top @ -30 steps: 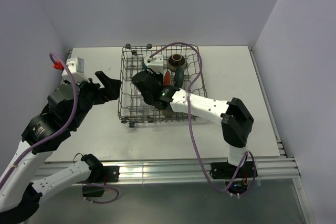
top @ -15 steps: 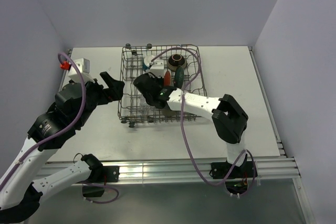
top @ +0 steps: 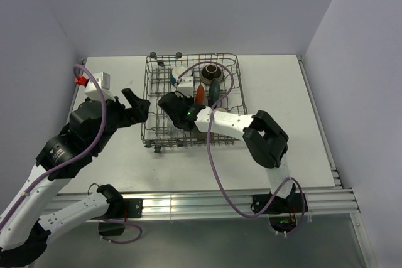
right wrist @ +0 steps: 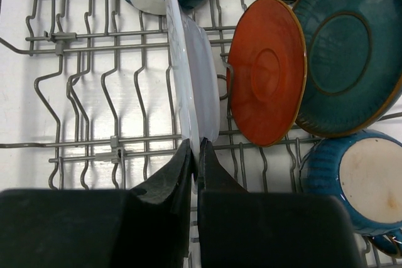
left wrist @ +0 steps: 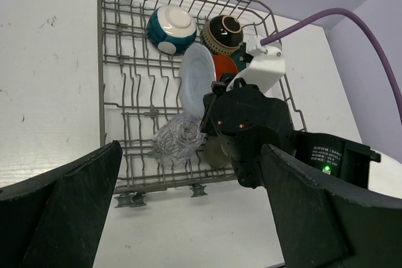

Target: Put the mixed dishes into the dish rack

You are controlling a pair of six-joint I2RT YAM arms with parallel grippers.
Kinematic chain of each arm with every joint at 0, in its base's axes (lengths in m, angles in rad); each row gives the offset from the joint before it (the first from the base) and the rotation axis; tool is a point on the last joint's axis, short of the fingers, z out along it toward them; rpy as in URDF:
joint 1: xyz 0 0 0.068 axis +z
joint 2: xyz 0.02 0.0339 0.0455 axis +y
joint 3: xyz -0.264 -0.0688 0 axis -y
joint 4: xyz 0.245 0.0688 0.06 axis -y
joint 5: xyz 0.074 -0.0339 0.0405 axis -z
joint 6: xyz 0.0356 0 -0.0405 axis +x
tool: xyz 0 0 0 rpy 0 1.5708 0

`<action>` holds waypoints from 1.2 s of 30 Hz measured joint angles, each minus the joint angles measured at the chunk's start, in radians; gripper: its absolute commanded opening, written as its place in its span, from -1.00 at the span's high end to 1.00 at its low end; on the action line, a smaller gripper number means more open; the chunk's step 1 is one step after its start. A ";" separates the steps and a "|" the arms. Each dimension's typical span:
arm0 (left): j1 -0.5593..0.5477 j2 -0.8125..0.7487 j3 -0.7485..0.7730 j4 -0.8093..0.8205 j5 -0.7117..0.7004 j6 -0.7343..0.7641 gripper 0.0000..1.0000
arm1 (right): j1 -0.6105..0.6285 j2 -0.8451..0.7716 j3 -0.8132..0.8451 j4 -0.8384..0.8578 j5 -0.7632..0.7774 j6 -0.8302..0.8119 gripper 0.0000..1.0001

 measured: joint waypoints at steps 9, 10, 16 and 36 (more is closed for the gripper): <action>0.000 -0.005 -0.015 0.000 0.002 -0.008 -0.99 | -0.018 0.007 0.021 -0.019 -0.046 0.027 0.61; 0.000 -0.005 -0.018 -0.001 0.002 -0.009 -0.99 | -0.021 0.007 0.021 -0.019 -0.049 0.031 0.53; 0.000 -0.008 -0.035 -0.002 0.014 -0.018 -0.98 | -0.027 0.007 0.033 -0.021 -0.103 0.079 -0.13; 0.000 -0.058 -0.159 -0.002 0.063 -0.080 -0.99 | 0.023 -0.220 -0.167 -0.078 -0.091 0.161 -0.77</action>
